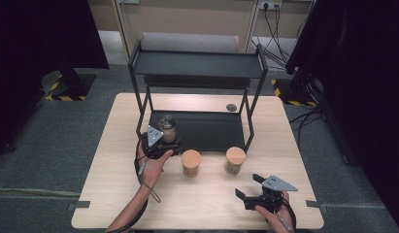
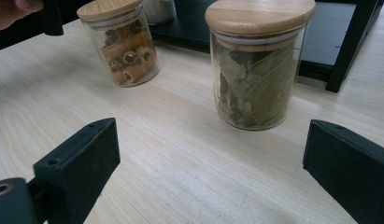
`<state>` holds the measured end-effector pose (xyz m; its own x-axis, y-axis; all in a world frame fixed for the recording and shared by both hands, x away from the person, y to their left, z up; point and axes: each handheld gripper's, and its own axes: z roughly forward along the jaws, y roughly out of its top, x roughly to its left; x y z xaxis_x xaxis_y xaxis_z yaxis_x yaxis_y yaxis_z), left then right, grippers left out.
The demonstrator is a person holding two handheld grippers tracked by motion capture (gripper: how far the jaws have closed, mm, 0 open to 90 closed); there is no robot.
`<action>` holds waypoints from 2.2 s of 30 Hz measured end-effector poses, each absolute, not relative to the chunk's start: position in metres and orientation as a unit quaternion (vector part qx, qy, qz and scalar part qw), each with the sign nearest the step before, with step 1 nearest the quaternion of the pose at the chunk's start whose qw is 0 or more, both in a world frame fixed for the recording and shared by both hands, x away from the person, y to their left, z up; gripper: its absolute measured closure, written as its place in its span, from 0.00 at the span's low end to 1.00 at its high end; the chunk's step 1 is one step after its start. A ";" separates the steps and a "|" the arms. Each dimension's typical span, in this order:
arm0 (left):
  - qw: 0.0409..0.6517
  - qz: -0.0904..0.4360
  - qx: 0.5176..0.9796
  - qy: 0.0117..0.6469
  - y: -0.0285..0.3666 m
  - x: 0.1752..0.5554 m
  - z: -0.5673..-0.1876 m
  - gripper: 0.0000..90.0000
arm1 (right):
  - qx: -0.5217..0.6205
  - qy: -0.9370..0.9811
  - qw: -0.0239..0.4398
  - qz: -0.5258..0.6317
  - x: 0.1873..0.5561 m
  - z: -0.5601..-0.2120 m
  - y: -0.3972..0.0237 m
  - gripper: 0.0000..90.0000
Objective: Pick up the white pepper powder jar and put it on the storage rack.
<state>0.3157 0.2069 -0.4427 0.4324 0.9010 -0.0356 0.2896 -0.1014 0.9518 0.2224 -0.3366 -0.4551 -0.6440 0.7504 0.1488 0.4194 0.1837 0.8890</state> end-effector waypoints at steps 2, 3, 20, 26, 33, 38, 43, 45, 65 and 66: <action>0.509 0.301 0.678 0.437 0.208 0.314 -0.443 0.05 | 0.389 0.752 0.164 0.507 0.222 -0.455 -0.337 0.05; 0.510 0.301 0.678 0.436 0.208 0.313 -0.443 0.05 | 0.389 0.752 0.164 0.507 0.222 -0.455 -0.337 0.05; 0.517 0.299 0.677 0.429 0.212 0.299 -0.445 0.03 | 0.389 0.751 0.165 0.507 0.222 -0.455 -0.337 0.05; 0.521 0.300 0.678 0.424 0.213 0.295 -0.446 0.03 | 0.390 0.751 0.166 0.507 0.222 -0.455 -0.337 0.05; 0.526 0.297 0.679 0.419 0.213 0.289 -0.446 0.02 | 0.389 0.751 0.166 0.508 0.222 -0.455 -0.337 0.05; 0.529 0.294 0.678 0.417 0.214 0.285 -0.447 0.02 | 0.390 0.750 0.166 0.508 0.221 -0.454 -0.337 0.05; 0.533 0.291 0.678 0.415 0.217 0.280 -0.448 0.02 | 0.389 0.751 0.166 0.508 0.222 -0.455 -0.337 0.05; 0.533 0.290 0.678 0.415 0.218 0.279 -0.448 0.02 | 0.389 0.751 0.165 0.507 0.222 -0.455 -0.337 0.05; 0.544 0.285 0.678 0.404 0.222 0.262 -0.454 0.02 | 0.389 0.751 0.165 0.507 0.222 -0.455 -0.337 0.05; 0.544 0.286 0.678 0.403 0.222 0.261 -0.455 0.02 | 0.390 0.751 0.165 0.507 0.222 -0.455 -0.337 0.05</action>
<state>0.2609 0.2220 -0.4549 0.5111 0.8580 -0.0506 0.2359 -0.0834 0.9682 0.2218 -0.3366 -0.4547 -0.6419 0.7526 0.1468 0.4178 0.1827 0.8900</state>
